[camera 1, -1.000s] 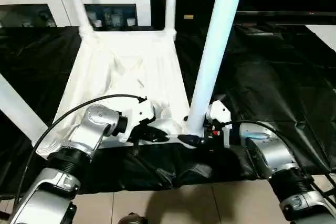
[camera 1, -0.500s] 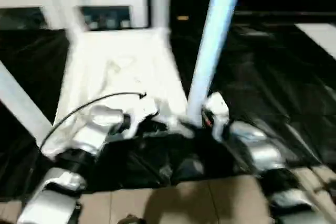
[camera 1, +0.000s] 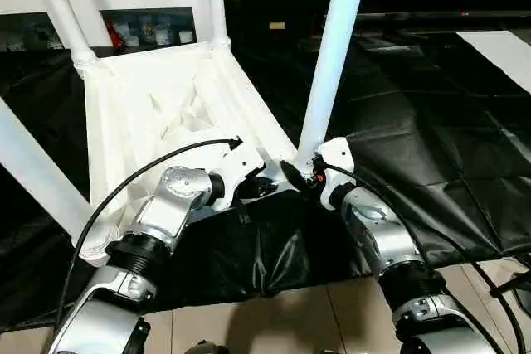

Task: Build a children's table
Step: Rotate leg to tighten

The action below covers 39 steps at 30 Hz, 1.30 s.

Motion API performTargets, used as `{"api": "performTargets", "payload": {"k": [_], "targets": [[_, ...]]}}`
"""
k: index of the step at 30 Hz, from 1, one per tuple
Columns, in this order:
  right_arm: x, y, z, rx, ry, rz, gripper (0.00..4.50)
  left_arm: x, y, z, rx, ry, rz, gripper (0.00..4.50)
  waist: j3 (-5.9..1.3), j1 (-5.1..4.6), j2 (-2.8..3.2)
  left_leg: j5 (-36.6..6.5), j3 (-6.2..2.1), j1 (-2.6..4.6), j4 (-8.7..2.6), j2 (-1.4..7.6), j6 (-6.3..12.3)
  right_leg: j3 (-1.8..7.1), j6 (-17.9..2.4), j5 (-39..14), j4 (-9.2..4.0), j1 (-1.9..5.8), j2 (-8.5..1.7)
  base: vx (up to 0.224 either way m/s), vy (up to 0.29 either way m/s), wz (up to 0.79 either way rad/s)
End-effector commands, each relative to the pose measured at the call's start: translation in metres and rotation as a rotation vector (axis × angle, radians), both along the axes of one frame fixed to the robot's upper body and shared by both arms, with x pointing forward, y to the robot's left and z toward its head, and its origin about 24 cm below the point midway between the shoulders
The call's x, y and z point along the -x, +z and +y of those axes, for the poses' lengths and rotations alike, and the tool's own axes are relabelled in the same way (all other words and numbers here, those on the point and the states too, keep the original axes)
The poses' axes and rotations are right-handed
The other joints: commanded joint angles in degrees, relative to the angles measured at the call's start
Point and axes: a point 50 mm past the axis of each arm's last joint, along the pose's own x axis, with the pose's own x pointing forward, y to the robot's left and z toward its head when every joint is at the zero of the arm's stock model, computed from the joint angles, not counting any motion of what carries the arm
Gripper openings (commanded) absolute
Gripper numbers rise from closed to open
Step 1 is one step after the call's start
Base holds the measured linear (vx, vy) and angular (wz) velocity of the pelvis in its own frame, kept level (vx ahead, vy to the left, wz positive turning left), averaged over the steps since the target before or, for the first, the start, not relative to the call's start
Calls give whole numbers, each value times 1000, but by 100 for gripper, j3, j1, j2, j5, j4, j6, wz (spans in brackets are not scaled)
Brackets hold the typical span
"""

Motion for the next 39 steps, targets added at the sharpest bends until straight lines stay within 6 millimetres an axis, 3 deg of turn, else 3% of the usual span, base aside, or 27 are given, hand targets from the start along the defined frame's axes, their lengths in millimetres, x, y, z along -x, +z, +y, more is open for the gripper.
{"api": "performTargets", "payload": {"k": [1,7,11,15,21,26,30,33,36,39], "targets": [[17,-1,40,4,266,-2,378,7,11,-26,73,-142,-34,0,-346,33,18,-1338,-352,135,-463,621,72,352,-1460,-624,-403,198,-532,0,0,0],[30,1,14,13,524,45,378,14,9,-5,32,-263,16,0,-347,92,26,-1166,-313,141,-444,640,246,325,-1612,-313,-347,203,-486,0,0,0],[36,2,3,29,622,75,378,16,10,4,27,-311,55,0,-339,227,33,-1364,-293,195,-451,663,109,336,-1590,-652,-372,161,-507,0,0,0],[39,3,-3,58,673,78,378,18,10,8,21,-348,96,0,-330,232,14,-1594,-318,191,-478,659,-93,344,-1522,-1007,-392,154,-531,0,0,0],[45,3,-6,58,762,131,322,19,10,12,19,-369,115,0,-350,278,-4,-1267,-305,171,-447,650,40,340,-1565,-650,-358,176,-535,0,0,0],[47,3,-7,45,772,152,287,19,10,13,19,-378,127,0,-345,291,7,-1361,-314,181,-459,658,-10,334,-1545,-856,-376,164,-531,0,0,0],[48,-2,-3,47,728,143,273,16,10,11,32,-325,93,0,-349,296,10,-1396,-316,182,-462,655,-65,337,-1537,-835,-374,163,-537,0,0,0],[41,-7,0,65,630,136,270,10,10,7,43,-257,59,0,-323,285,11,-1573,-330,192,-475,650,-152,351,-1492,-1108,-417,141,-556,0,0,0],[29,-13,5,71,438,131,269,4,10,0,65,-167,20,0,-281,218,6,-2105,-402,226,-494,647,-395,368,-1271,-2107,-530,105,-608,0,0,0],[20,-18,13,60,259,141,268,1,9,-9,73,-93,-6,0,-273,118,10,-2414,-455,208,-536,646,-556,347,-1104,-2461,-536,98,-584,0,0,0]]}}
